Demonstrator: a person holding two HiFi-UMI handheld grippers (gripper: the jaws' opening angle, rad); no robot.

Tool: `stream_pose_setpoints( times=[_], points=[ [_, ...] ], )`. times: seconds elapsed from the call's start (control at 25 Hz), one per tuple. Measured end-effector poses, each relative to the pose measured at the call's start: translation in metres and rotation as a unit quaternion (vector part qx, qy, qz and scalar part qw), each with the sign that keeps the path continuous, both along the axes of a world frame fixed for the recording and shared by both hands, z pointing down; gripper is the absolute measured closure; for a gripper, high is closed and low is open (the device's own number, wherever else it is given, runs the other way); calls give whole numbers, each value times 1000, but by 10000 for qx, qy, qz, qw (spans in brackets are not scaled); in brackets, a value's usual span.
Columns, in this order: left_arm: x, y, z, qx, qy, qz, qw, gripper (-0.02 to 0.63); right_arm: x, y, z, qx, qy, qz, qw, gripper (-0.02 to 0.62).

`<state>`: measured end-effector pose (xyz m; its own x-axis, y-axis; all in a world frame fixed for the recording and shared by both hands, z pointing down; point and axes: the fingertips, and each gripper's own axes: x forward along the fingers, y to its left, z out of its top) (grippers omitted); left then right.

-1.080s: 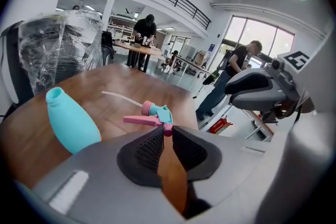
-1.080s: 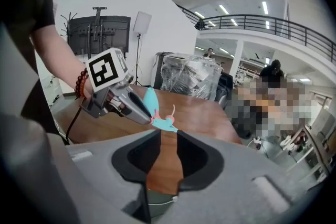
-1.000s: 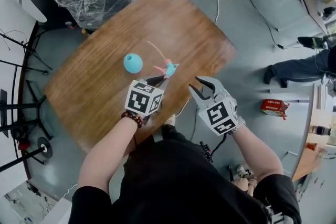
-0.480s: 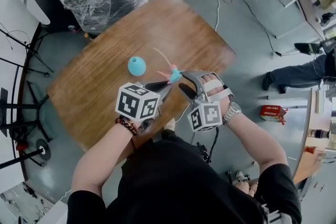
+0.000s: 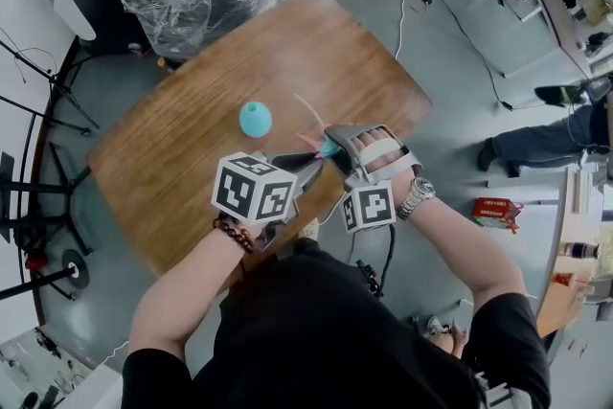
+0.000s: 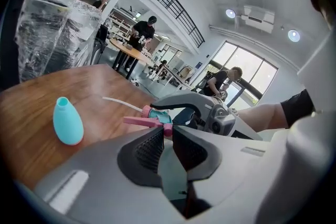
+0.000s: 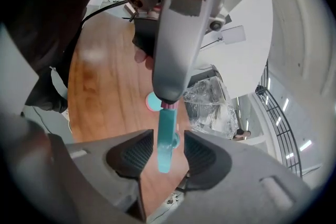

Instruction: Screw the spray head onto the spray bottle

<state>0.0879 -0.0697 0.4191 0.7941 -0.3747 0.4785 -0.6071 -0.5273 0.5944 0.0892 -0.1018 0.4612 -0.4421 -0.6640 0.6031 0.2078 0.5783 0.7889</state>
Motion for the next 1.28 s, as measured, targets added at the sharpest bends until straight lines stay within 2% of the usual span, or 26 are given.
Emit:
stream_pose_setpoints(
  times=[0.2,0.32,0.52,0.68,0.84,1.04,1.28],
  points=[
    [4,3,-2,-35,61,62,10000,535,-1,-2,1,190,144,-55,9997,472],
    [4,3,-3,-28,76,77,9999,534,-1,-2,1,157,157,-37,9997,475],
    [1,3,-7,163,40,83,9998,516,-1,-1,4,-251,-133,76,9996,477],
    [-7,3,-12,391,-7,65,9992,431,5,-1,3,-763,-444,378,9954,477],
    [-25,-1,-12,675,-189,-38,9975,410,10,-5,0,-1247,-777,730,9865,477],
    [-59,-12,-1,925,-564,-407,9933,396,15,-6,-10,-1733,-1124,1093,9723,477],
    [-100,-32,35,1077,-1248,-941,9818,362,23,-7,-17,-2420,-1518,1550,9457,477]
  ],
)
